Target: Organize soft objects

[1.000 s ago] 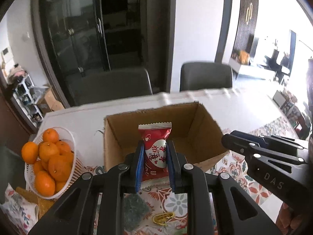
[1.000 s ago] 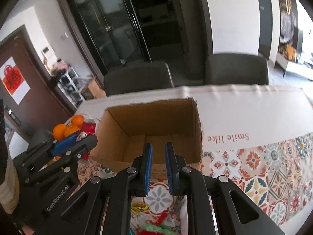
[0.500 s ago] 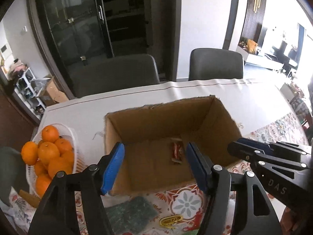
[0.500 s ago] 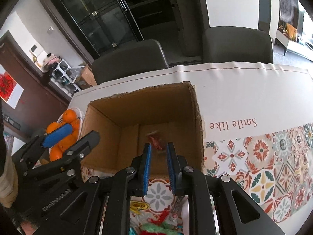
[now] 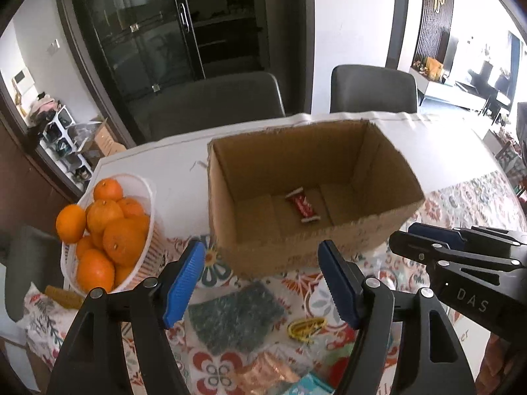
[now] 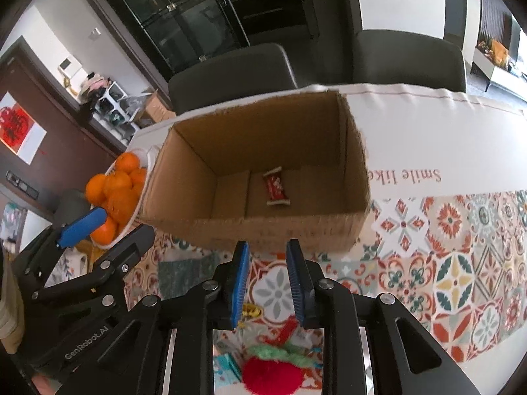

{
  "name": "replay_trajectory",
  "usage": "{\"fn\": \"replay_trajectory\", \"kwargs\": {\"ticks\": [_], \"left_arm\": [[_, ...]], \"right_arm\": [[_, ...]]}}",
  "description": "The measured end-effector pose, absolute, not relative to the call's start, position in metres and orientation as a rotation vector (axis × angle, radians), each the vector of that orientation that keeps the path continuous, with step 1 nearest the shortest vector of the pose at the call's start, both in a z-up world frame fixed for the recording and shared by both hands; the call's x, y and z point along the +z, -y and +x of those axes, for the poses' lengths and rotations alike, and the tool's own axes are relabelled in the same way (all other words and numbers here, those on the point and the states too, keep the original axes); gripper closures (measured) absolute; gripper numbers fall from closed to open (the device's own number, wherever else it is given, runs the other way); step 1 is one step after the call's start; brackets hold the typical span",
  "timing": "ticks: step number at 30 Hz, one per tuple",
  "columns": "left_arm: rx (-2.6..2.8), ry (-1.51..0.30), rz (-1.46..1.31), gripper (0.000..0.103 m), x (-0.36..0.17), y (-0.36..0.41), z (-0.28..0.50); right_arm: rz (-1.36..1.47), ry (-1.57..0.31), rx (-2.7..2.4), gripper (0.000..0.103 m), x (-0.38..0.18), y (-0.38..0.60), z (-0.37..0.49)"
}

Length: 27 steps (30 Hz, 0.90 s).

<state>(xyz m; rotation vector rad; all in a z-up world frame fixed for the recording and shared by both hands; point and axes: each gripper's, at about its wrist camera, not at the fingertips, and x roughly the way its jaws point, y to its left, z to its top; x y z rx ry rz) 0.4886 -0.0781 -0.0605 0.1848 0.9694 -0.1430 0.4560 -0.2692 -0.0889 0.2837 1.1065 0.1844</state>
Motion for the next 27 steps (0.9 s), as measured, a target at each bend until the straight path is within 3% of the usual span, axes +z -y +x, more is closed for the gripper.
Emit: {"fn": "replay_trajectory", "kwargs": {"ticks": [27], "left_arm": [[-0.111,-1.144,0.204,0.030,-0.139,0.078,0.460]], "right_arm": [[0.501,-1.345,0.196,0.078,-0.196,0.267,0.421]]}}
